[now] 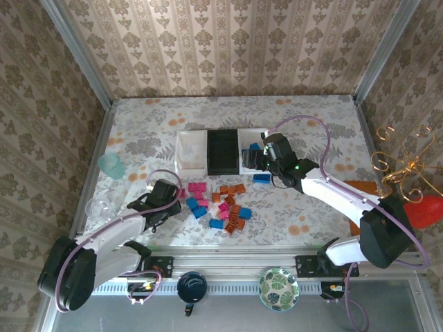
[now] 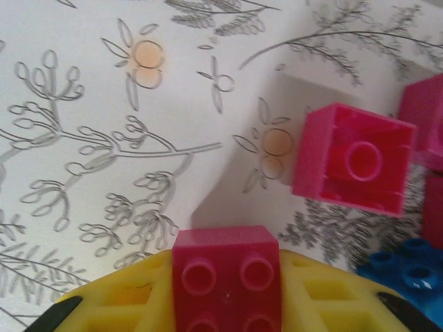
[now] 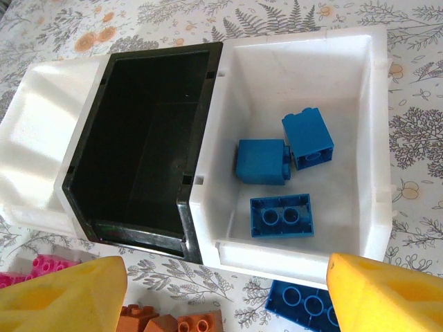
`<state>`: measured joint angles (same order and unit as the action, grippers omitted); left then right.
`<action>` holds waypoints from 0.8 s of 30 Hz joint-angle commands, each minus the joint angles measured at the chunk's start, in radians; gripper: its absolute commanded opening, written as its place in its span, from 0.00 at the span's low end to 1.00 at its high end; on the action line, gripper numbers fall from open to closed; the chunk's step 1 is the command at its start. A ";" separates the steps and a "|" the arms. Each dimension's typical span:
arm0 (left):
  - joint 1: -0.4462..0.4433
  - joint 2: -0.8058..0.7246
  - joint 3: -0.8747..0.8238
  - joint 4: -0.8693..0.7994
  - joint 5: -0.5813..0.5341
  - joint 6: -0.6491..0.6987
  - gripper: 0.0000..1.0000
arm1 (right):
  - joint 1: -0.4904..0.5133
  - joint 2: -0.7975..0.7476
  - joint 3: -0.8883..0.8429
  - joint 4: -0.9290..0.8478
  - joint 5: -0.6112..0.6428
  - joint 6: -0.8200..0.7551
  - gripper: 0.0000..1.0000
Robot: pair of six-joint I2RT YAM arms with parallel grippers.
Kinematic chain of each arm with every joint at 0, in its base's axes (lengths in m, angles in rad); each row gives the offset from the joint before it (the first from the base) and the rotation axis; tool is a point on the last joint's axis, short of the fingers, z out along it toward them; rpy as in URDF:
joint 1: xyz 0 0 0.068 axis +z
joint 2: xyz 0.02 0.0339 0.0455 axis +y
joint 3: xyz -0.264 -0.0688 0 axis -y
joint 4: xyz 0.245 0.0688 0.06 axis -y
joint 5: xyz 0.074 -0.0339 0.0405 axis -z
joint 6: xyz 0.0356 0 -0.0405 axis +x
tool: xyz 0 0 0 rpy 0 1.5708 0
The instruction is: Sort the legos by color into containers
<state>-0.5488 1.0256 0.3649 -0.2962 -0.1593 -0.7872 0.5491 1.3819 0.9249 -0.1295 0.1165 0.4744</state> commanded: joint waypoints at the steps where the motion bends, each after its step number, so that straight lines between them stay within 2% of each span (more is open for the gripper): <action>1: -0.028 -0.047 0.029 -0.036 0.014 0.007 0.31 | 0.001 -0.011 -0.013 0.022 0.004 0.007 0.77; 6: -0.089 -0.050 0.148 -0.068 0.000 0.038 0.28 | 0.000 -0.028 -0.033 0.039 0.007 0.011 0.77; 9: -0.121 0.028 0.263 -0.012 0.017 0.080 0.28 | 0.000 -0.034 -0.039 0.038 0.011 0.013 0.77; 15: -0.172 0.382 0.602 0.072 0.074 0.189 0.27 | 0.000 -0.051 -0.078 0.037 0.011 0.026 0.77; 20: -0.155 0.654 0.871 0.040 0.061 0.257 0.26 | 0.000 -0.105 -0.119 0.033 0.018 0.023 0.76; 24: -0.129 0.798 1.023 -0.005 0.073 0.284 0.26 | 0.002 -0.132 -0.134 0.012 0.014 0.021 0.76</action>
<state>-0.6987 1.7668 1.3136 -0.2481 -0.0967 -0.5621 0.5491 1.2854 0.8047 -0.1070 0.1196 0.4824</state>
